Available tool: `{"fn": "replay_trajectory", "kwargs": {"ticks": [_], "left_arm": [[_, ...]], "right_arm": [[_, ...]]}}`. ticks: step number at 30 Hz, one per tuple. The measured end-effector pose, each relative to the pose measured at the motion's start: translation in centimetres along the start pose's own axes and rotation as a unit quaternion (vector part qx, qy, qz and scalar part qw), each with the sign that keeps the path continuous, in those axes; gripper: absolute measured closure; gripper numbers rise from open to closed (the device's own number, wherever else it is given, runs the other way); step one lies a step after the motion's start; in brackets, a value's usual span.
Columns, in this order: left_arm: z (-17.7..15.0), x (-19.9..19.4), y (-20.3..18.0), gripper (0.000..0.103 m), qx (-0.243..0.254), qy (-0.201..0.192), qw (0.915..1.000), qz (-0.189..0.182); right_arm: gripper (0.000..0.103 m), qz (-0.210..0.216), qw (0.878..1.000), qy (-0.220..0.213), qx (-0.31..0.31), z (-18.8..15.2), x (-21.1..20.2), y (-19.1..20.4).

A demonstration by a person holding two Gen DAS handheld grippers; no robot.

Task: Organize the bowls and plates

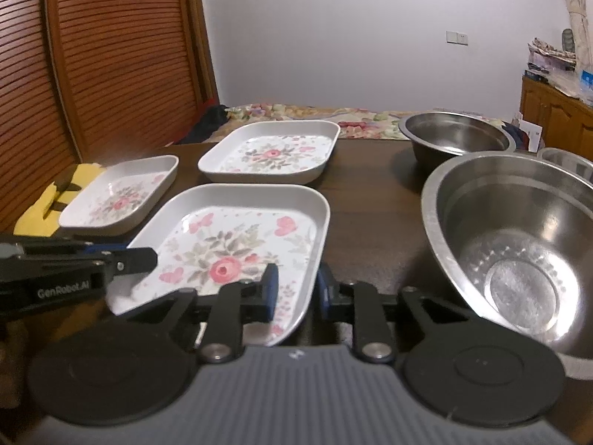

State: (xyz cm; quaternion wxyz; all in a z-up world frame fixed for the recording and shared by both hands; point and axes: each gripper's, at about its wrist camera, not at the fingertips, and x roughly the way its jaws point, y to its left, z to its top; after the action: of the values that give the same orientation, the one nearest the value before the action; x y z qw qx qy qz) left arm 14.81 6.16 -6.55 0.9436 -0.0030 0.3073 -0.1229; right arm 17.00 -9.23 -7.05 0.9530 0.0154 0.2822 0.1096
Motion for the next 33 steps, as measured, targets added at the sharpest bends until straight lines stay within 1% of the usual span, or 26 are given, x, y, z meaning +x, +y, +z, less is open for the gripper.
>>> {"fn": "replay_trajectory", "kwargs": {"ticks": [5, 11, 18, 24, 33], "left_arm": [[-0.4, -2.0, 0.1, 0.089, 0.001, -0.011, 0.9999, -0.001], [-1.2, -5.2, -0.2, 0.089, -0.001, -0.031, 0.9995, -0.004], [-2.9, -7.8, -1.0, 0.089, 0.006, -0.037, 0.9993, -0.005], [-4.6, -8.2, -1.2, 0.088, 0.005, -0.025, 0.9997, -0.001], [-5.9, -8.0, -1.4, 0.088, 0.009, -0.013, 0.9999, 0.003]], "right_arm": [[0.081, 0.022, 1.0, 0.0, 0.015, -0.2, -0.8, -0.2], [0.082, 0.051, 0.998, -0.014, 0.02, -0.8, -3.0, 0.1], [0.082, 0.074, 0.997, -0.02, 0.025, -2.2, -5.5, 0.3], [0.082, 0.079, 0.996, -0.027, 0.018, -3.3, -7.1, 0.6], [0.082, 0.083, 0.996, -0.015, 0.018, -4.7, -7.2, 1.0]]}}
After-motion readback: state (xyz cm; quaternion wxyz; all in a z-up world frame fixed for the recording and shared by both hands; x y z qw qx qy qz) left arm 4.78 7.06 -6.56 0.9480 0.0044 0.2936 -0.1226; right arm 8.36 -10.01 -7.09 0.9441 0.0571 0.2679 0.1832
